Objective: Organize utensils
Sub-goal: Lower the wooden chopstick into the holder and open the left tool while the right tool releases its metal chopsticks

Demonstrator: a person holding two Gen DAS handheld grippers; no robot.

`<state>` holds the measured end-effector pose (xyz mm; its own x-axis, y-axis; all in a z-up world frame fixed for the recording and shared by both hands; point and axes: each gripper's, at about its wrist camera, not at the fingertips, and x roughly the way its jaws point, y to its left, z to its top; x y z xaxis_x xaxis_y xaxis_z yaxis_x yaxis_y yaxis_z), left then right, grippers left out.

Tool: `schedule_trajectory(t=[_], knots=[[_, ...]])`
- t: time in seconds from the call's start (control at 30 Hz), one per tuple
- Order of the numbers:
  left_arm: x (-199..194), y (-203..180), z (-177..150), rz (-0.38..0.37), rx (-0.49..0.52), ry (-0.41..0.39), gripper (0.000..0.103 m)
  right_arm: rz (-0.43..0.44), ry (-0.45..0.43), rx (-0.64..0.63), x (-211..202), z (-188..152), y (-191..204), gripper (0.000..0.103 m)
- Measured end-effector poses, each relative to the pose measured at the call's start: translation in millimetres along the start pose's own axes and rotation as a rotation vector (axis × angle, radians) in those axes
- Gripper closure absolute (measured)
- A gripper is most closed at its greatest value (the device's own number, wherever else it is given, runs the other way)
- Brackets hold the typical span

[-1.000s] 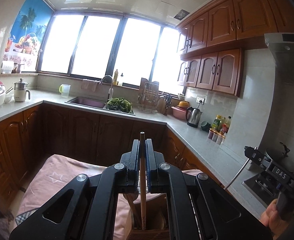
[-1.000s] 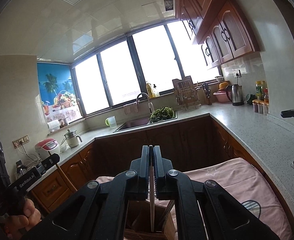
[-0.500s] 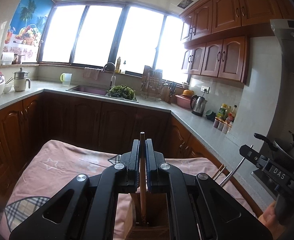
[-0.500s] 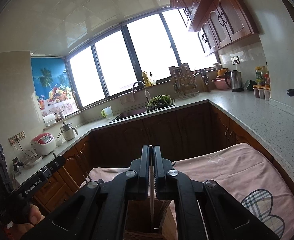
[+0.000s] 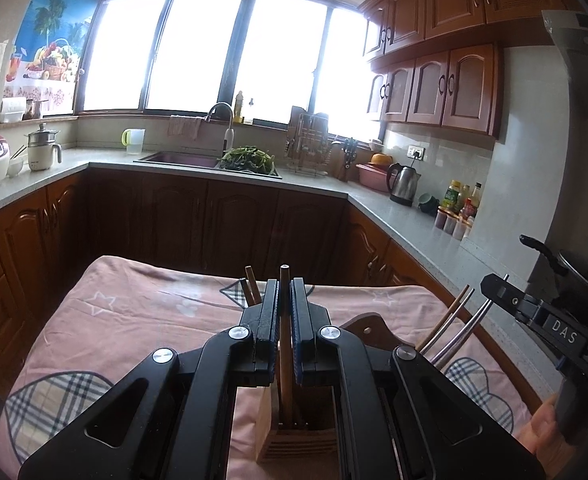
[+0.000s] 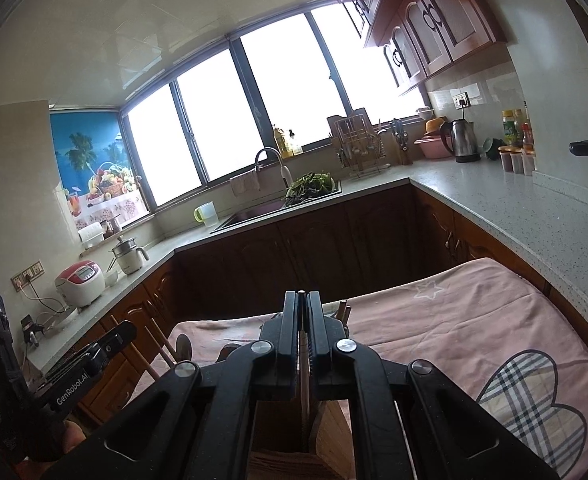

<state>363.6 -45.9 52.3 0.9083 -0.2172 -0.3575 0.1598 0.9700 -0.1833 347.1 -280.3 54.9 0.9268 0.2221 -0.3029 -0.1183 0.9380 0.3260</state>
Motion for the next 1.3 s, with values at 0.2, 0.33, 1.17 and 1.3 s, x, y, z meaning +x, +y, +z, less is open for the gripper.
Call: schedule_trajectory(t=[0.2, 0.33, 1.17, 1.3], knots=[[6, -2, -3, 0.011, 0.007, 0.021, 0.098, -0.014, 0.028, 0.010, 7, -8, -5, 0.099], [9, -2, -1, 0.012, 0.011, 0.029, 0.098, -0.006, 0.059, 0.029, 15, -12, -11, 0.099], [19, 8, -2, -0.006, -0.015, 0.063, 0.098, 0.007, 0.079, 0.049, 24, -16, -18, 0.098], [19, 8, -2, -0.009, -0.020, 0.066, 0.098, 0.010, 0.083, 0.053, 24, -17, -20, 0.097]])
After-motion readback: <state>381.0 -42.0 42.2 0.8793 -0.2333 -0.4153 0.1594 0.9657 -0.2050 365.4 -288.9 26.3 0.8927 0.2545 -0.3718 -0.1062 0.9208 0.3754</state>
